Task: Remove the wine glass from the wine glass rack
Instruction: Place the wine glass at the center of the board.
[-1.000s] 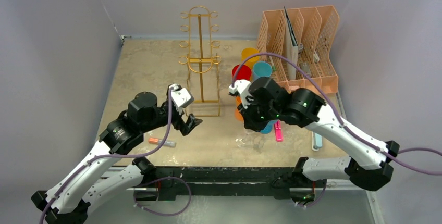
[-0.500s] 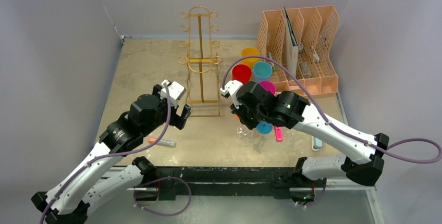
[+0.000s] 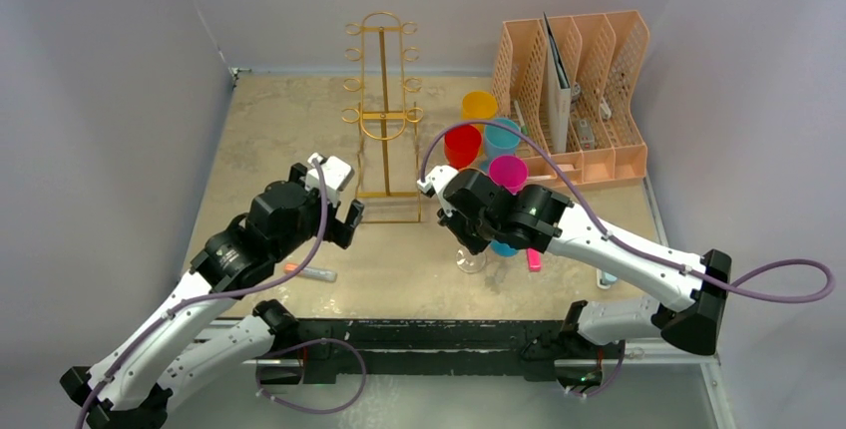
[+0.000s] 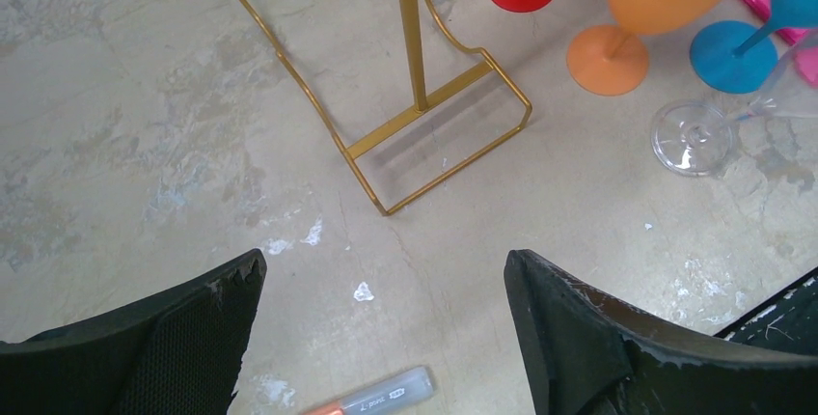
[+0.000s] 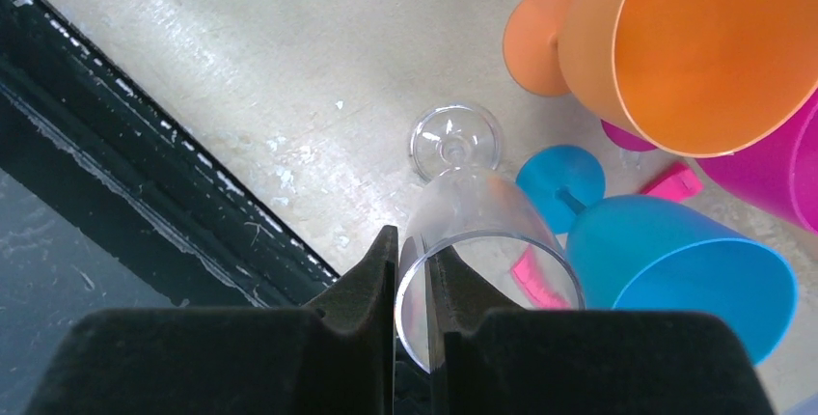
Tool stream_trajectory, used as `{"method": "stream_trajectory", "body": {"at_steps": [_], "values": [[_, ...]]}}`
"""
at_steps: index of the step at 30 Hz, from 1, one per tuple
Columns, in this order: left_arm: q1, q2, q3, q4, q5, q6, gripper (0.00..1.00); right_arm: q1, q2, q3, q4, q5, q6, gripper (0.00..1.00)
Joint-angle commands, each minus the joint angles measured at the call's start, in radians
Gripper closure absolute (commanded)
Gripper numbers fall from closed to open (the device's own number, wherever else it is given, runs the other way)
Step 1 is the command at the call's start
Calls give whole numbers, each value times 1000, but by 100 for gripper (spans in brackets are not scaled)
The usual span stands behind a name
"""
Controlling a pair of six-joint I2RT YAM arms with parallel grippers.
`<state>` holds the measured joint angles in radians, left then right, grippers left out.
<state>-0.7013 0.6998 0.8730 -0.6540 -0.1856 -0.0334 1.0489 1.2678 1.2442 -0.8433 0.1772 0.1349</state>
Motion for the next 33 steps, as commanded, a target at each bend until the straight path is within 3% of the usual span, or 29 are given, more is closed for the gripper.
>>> {"method": "stream_trajectory", "body": {"at_steps": [1, 7, 10, 33], "values": [[3, -36, 17, 34, 4, 7, 7, 3, 4, -2, 41, 59, 12, 100], [3, -58, 3, 39, -6, 27, 5, 1, 9, 10, 27, 102, 21, 87], [3, -60, 3, 41, -4, 58, 4, 3, 4, 28, 19, 106, 26, 67], [3, -24, 35, 30, -69, 47, 0, 2, -74, 133, -23, 112, 14, 49]]}}
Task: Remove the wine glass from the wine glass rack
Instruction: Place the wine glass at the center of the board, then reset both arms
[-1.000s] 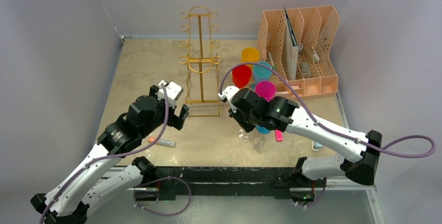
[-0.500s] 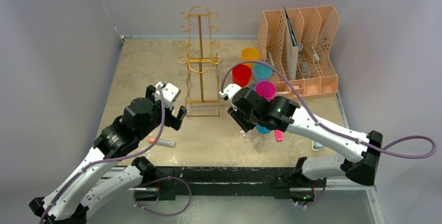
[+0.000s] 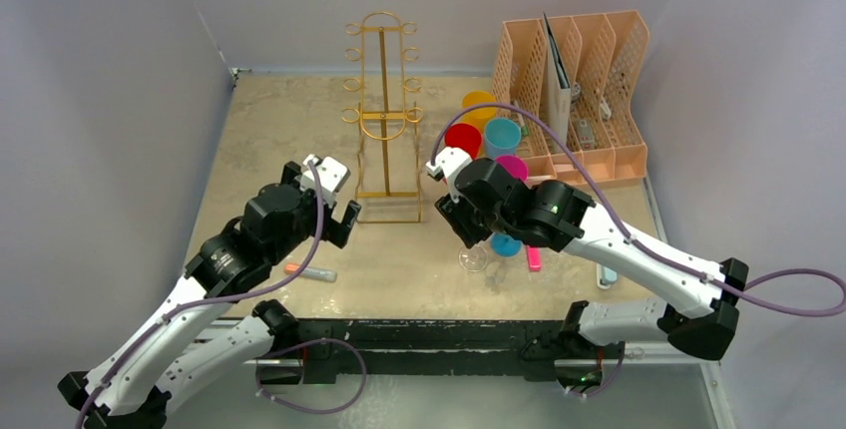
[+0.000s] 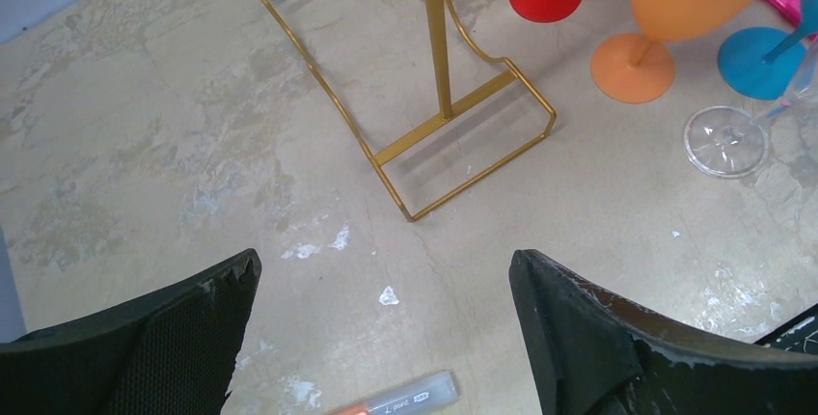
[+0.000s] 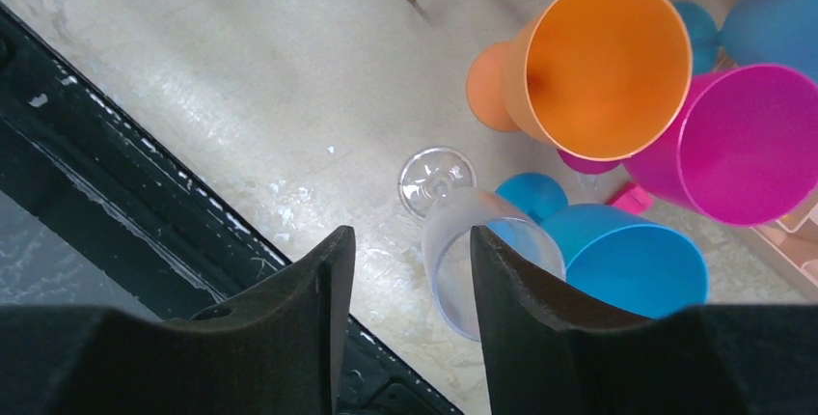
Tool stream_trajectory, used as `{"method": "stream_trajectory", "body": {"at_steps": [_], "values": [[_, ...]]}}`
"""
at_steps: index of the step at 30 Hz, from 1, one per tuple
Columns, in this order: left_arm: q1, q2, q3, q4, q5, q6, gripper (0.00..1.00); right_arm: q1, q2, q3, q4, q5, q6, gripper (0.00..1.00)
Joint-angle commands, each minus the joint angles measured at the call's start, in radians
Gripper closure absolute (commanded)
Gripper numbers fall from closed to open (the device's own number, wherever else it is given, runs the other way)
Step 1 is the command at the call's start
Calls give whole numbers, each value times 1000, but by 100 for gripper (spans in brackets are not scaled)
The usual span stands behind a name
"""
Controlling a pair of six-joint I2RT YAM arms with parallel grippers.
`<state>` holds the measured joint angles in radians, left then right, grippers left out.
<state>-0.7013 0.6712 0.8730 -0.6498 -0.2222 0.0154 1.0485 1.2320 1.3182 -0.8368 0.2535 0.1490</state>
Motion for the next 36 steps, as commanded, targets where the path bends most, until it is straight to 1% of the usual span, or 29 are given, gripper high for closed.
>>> {"method": "stream_trajectory", "body": {"at_steps": [1, 8, 10, 13, 15, 16, 17, 19, 20, 21, 24, 26, 28, 30, 31, 32, 33, 36], "values": [[3, 7, 39, 27, -42, -7, 0, 3, -47, 63, -29, 39, 0, 46], [3, 34, 61, 37, -96, -68, 0, 2, -121, 63, 6, 75, 3, 35], [6, 51, 67, 35, -83, -80, 0, 1, -143, 54, 19, 101, 4, 32], [22, 108, 92, 6, -56, -133, 0, 2, -172, 33, 38, 171, 10, 27], [57, 141, 108, -18, -55, -190, 0, -17, -171, 52, 0, 240, 34, 23], [100, 151, 115, -28, -29, -220, 0, -49, -164, 73, -39, 250, 55, 22], [161, 160, 119, -33, 34, -243, 0, -94, -158, 95, -83, 236, 82, 21], [322, 175, 123, -38, 194, -272, 0, -209, -161, 109, -131, 167, 121, 20], [421, 181, 122, -39, 305, -279, 0, -253, -171, 104, -131, 139, 125, 20], [493, 186, 119, -39, 372, -281, 0, -289, -181, 97, -124, 119, 128, 20], [648, 202, 121, -33, 497, -282, 0, -394, -196, 94, -120, 61, 142, 19], [728, 235, 153, -35, 562, -290, 0, -486, -191, 101, -116, -17, 150, 18], [785, 274, 205, -43, 574, -316, 0, -579, -176, 129, -121, -94, 149, 16], [816, 337, 305, -113, 462, -424, 0, -656, -151, 176, -125, -150, 137, 12], [823, 380, 370, -167, 405, -447, 0, -689, -132, 210, -136, -157, 130, 9], [824, 421, 447, -225, 384, -441, 0, -714, -108, 248, -146, -153, 124, 4], [824, 462, 513, -277, 388, -413, 0, -736, -92, 284, -151, -155, 115, 2], [825, 532, 666, -359, 365, -396, 0, -763, -37, 392, -171, -162, 85, 1]]}}
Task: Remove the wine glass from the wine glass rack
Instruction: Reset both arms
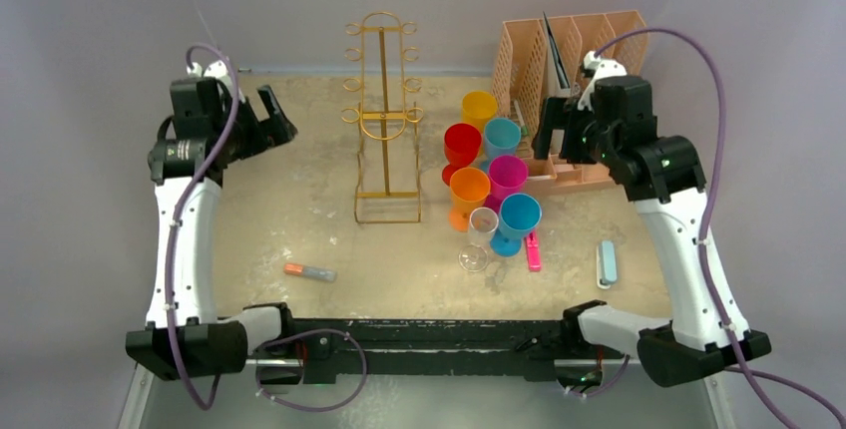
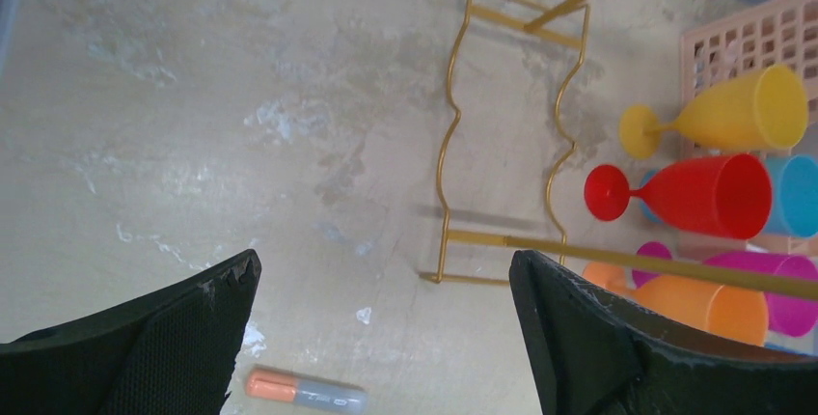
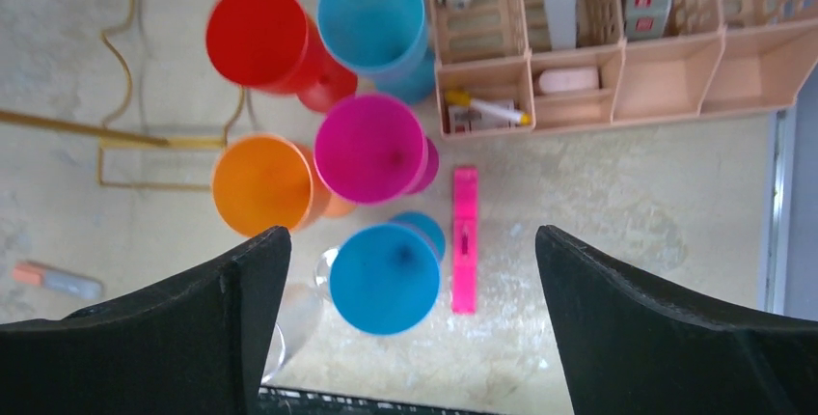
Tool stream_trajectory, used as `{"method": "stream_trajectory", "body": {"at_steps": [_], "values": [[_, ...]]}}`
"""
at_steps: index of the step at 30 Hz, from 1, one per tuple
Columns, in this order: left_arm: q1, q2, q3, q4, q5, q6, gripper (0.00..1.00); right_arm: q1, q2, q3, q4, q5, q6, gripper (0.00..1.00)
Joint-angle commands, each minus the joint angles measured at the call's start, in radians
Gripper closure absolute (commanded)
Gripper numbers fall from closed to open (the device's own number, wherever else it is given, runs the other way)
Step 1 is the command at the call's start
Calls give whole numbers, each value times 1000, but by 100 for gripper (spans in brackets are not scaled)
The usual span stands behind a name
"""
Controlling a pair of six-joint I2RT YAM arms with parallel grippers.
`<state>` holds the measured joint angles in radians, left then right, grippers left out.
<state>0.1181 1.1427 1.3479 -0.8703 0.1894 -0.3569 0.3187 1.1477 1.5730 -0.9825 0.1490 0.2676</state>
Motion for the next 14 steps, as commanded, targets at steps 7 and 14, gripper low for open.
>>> {"method": "stream_trajectory", "body": {"at_steps": [7, 14], "values": [[6, -19, 265, -71, -116, 0, 0, -35, 5, 105, 22, -41, -36, 1], [5, -53, 262, -24, -83, 12, 0, -35, -32, 45, 28, -64, -64, 1]]}}
